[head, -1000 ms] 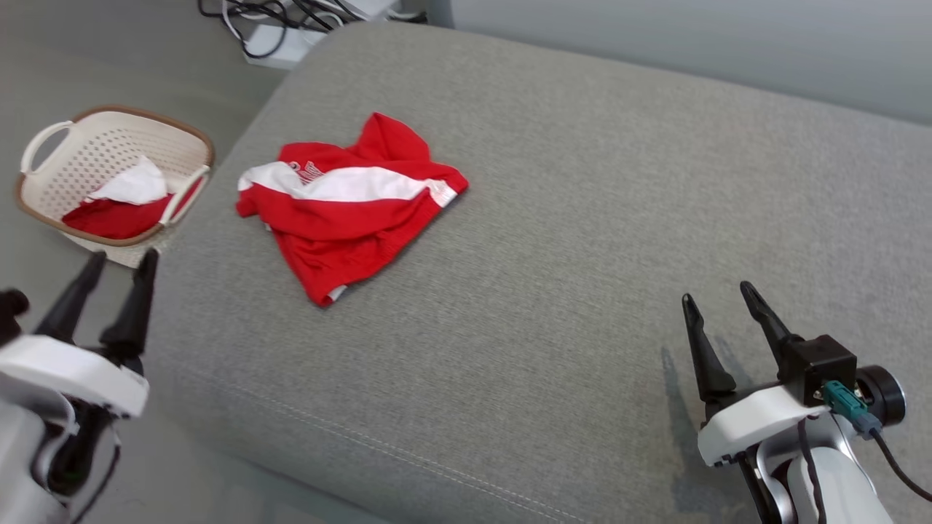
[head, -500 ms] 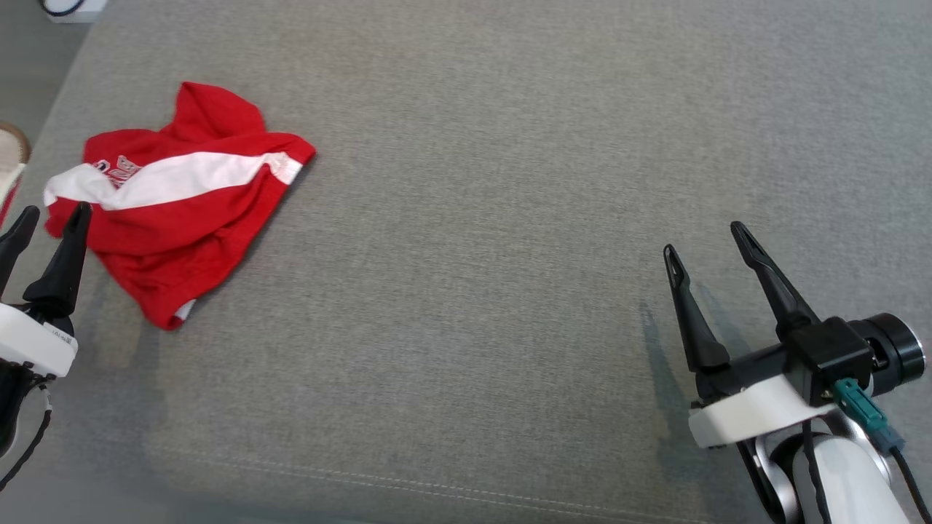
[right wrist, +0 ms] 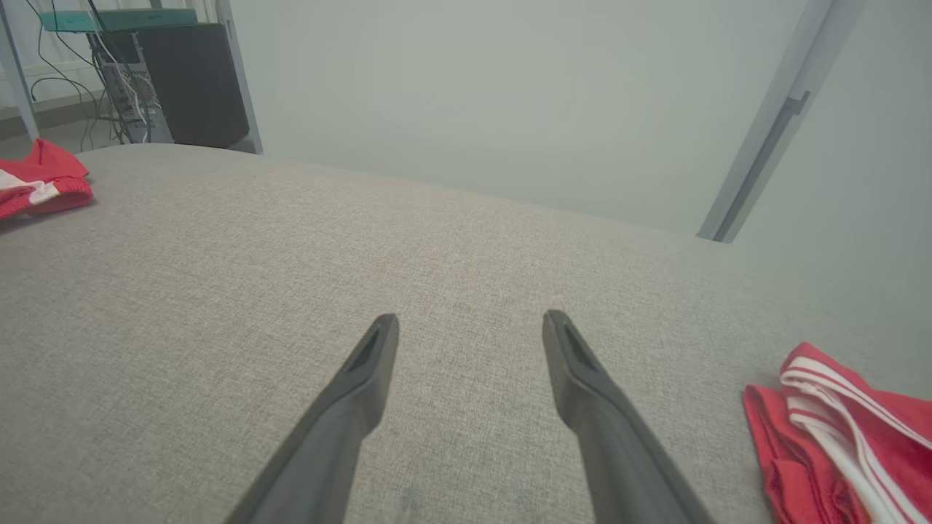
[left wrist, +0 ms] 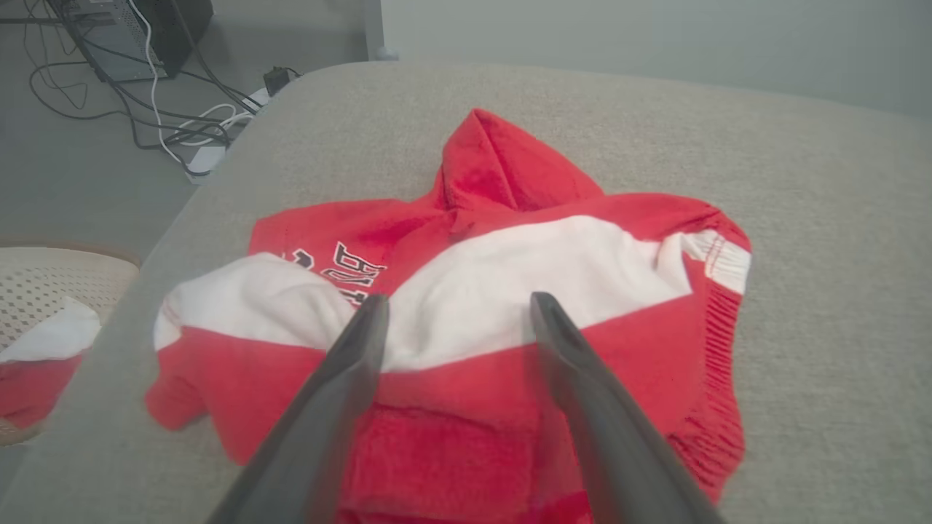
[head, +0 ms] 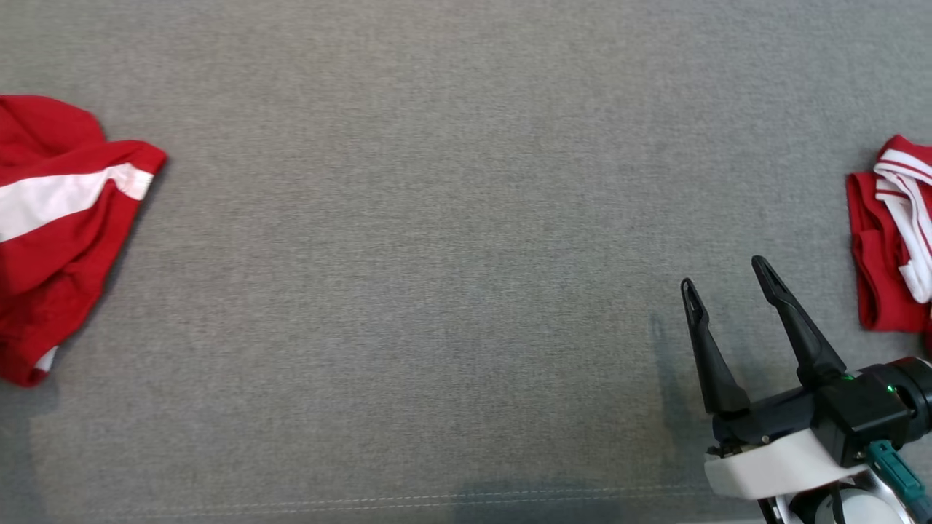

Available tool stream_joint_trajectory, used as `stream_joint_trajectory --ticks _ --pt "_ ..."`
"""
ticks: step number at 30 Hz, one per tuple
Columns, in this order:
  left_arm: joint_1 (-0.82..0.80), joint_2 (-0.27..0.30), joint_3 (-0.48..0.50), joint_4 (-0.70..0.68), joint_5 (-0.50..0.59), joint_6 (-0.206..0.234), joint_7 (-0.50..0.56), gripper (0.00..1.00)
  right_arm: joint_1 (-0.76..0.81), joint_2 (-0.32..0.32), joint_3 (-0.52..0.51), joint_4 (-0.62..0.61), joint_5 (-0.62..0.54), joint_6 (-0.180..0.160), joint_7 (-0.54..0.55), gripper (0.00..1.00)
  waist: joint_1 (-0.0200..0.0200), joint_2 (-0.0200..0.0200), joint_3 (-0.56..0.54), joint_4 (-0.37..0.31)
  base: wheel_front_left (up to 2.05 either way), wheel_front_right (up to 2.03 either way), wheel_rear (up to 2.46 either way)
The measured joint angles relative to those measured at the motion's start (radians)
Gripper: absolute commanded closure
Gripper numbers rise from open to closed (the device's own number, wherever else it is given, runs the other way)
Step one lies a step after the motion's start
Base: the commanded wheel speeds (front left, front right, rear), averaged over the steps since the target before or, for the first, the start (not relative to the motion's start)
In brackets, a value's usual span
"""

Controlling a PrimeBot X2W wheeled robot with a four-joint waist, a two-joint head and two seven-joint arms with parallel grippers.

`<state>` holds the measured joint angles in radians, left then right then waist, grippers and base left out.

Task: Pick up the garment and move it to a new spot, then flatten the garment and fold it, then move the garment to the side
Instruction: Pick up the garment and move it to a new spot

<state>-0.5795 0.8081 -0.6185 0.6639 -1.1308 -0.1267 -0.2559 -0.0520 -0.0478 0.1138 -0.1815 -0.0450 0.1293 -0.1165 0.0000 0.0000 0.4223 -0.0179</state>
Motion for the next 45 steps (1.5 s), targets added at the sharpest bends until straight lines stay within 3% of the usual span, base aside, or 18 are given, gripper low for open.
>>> stream_joint_trajectory --ticks 5,8,10,18,28,39,45 --pt "0.026 -0.015 -0.055 0.01 -0.067 0.0 0.0 0.0 0.043 0.004 -0.001 -0.011 0.015 0.0 -0.027 0.0 0.0 0.0 0.026 -0.055 0.0 0.0 0.0" --pt "0.025 0.007 -0.081 0.022 -0.11 0.0 -0.002 0.01 0.048 0.004 0.0 -0.012 0.02 0.0 -0.039 0.0 0.0001 0.0 0.033 -0.073 0.0 0.0 0.0" --pt "0.024 0.015 -0.096 0.025 -0.133 0.0 -0.004 1.0 0.053 0.005 0.0 -0.013 0.032 0.0 -0.05 0.0 0.0 0.0 0.033 -0.082 0.0 0.0 0.0" --pt "0.018 0.008 -0.099 -0.113 -0.137 0.0 0.0 1.0 0.058 0.005 -0.003 0.031 0.082 0.0 -0.092 0.0 0.0 0.0 0.008 -0.081 0.0 0.0 0.0" --pt "0.021 -0.036 0.022 -0.3 0.009 0.0 0.0 1.0 0.048 0.006 0.019 0.119 0.144 0.0 -0.123 0.0 0.0 0.0 -0.024 -0.098 0.0 0.0 0.0" --pt "0.076 -0.121 -0.008 -0.433 0.189 0.008 0.0 1.0 0.047 0.006 0.042 0.122 0.196 0.0 -0.132 0.0 0.0 0.0 -0.054 -0.216 0.0 0.0 0.0" --pt "0.097 -0.163 -0.059 -0.532 0.247 0.08 0.009 1.0 0.084 0.007 0.081 0.099 0.204 0.0 -0.132 0.0 0.0 0.0 -0.064 -0.302 0.0 0.0 0.0"
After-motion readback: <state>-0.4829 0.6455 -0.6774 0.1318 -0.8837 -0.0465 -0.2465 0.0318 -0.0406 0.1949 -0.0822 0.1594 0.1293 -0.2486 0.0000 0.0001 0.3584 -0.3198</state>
